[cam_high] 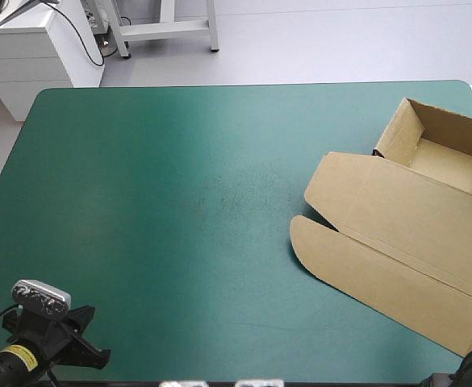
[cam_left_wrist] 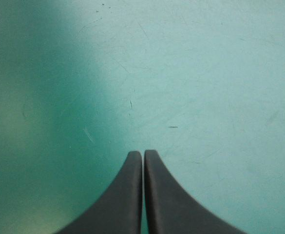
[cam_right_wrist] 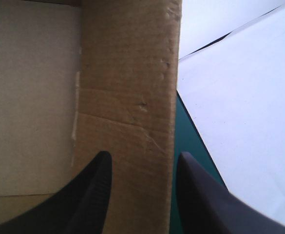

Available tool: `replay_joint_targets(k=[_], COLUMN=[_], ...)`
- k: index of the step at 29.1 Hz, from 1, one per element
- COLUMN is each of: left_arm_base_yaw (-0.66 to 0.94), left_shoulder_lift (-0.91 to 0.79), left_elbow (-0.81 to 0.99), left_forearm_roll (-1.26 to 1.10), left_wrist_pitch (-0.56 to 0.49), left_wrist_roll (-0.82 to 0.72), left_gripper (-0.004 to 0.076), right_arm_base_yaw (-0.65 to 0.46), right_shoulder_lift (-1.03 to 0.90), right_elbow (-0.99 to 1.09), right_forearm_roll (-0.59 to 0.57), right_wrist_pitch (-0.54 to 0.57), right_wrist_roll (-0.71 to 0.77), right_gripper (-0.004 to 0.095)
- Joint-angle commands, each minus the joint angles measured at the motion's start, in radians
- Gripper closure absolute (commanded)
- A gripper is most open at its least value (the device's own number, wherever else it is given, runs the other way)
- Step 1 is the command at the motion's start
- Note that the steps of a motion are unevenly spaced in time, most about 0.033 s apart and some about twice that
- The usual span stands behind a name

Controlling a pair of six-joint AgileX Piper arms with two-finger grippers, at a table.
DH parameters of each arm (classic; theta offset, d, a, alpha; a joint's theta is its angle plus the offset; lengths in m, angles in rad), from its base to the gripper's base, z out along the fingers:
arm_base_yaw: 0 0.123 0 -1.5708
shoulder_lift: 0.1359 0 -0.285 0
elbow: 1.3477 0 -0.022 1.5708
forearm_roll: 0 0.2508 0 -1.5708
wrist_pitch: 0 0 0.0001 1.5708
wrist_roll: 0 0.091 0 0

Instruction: Fold the box

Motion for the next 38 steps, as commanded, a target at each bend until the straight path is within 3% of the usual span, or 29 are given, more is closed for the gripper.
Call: replay_joint_targets(k=[1, 7, 13, 16, 21, 27, 38], left_arm_base_yaw=[-0.003, -0.003, -0.003, -0.003, -0.003, -0.003, -0.003], left_shoulder_lift=[0.011, 0.011, 0.011, 0.011, 0.011, 0.011, 0.011], left_elbow=[-0.026, -0.026, -0.026, -0.026, -0.026, -0.026, -0.026], left_forearm_roll=[-0.009, -0.009, -0.009, -0.009, -0.009, -0.009, -0.009], left_wrist_pitch=[-0.058, -0.058, -0.058, -0.058, -0.058, -0.058, -0.058], left_wrist_roll=[-0.002, -0.002, -0.002, -0.002, -0.002, -0.002, -0.002], left_gripper=[0.0731, 0.0731, 0.0731, 0.0731, 0.0731, 0.0731, 0.0731], right_arm_base_yaw=[-0.005, -0.005, -0.005, -0.001, -0.001, 0.006, 0.309], right_shoulder_lift=[-0.085, -0.202, -0.363, -0.452, -0.600, -0.752, -1.151], right_elbow=[-0.031, -0.031, -0.008, 0.058, 0.229, 0.457, 0.918], right_forearm_roll=[0.005, 0.053, 0.189, 0.247, 0.286, 0.327, 0.329], right_wrist_pitch=[0.002, 0.002, 0.002, 0.002, -0.014, -0.024, -0.076], right_wrist_roll=[-0.012, -0.053, -0.082, -0.098, -0.143, -0.161, -0.271], right_gripper=[0.0496, 0.0496, 0.0499, 0.0570, 0.0803, 0.0908, 0.0909])
